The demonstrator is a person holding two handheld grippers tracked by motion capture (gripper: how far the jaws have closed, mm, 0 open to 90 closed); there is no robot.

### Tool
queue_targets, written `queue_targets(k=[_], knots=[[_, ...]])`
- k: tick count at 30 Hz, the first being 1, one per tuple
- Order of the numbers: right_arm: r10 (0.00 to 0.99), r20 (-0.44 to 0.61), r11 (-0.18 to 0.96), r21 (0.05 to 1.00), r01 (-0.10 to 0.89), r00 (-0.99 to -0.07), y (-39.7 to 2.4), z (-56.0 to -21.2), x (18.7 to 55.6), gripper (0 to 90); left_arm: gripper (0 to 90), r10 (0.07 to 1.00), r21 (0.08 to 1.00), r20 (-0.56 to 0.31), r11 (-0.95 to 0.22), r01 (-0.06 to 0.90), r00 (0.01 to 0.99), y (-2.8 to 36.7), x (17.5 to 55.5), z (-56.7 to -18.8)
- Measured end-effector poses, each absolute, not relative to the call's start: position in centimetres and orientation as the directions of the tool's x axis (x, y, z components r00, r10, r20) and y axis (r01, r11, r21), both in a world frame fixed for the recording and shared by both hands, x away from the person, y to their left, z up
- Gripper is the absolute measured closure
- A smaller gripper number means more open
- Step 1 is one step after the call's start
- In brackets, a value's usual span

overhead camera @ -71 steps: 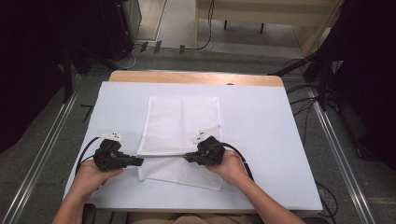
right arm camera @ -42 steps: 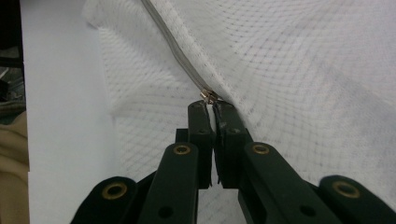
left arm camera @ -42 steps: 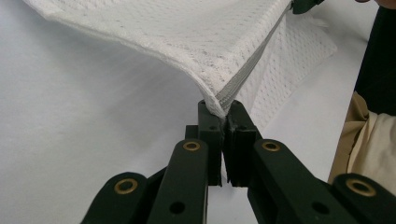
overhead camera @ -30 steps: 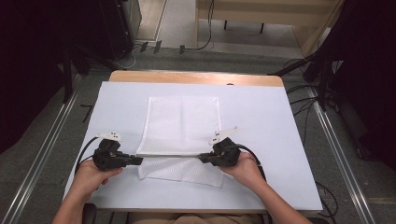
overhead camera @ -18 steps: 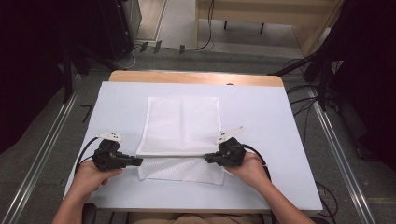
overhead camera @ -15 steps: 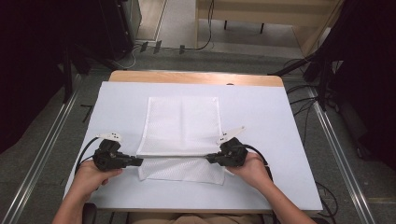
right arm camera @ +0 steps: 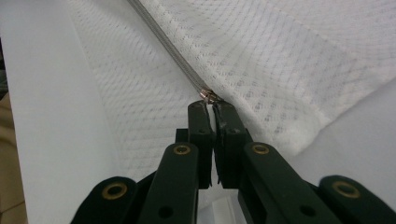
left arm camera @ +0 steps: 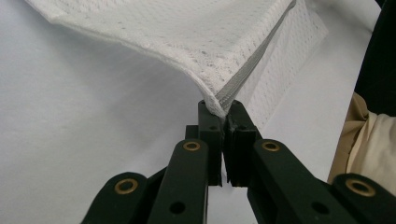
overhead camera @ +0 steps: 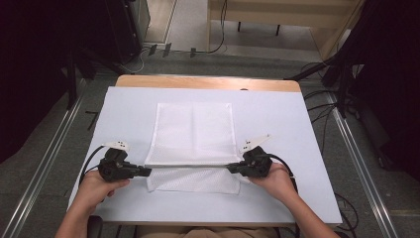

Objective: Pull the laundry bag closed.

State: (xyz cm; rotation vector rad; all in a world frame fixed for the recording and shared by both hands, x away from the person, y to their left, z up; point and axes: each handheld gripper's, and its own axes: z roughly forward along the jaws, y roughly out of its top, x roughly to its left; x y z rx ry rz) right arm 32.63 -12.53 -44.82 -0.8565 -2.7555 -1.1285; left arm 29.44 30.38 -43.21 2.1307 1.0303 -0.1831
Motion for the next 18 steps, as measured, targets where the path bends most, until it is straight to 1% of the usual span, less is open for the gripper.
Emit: queue_targets(k=[7,13,17,18], knots=[[0.487,0.24,0.577,0.633,0.515,-0.84,-13.61,-44.73,32.41,88.0,87.8,0.61,0.562,-0.416,-0.411,0.718,0.675,30.0,29.47,-43.24],[0.493,0.259,0.567,0.629,0.532,-0.831,-13.47,-44.72,32.55,87.8,87.3,0.609,0.547,-0.435,-0.406,0.732,0.663,30.12,29.61,-43.57],[0.5,0.253,0.579,0.614,0.537,-0.828,-13.22,-45.12,32.78,87.7,86.0,0.612,0.546,-0.43,-0.409,0.731,0.663,29.94,29.71,-43.63],[0.502,0.253,0.579,0.611,0.539,-0.827,-13.13,-45.21,32.85,87.6,84.4,0.617,0.537,-0.428,-0.414,0.735,0.66,30.03,29.79,-43.66]])
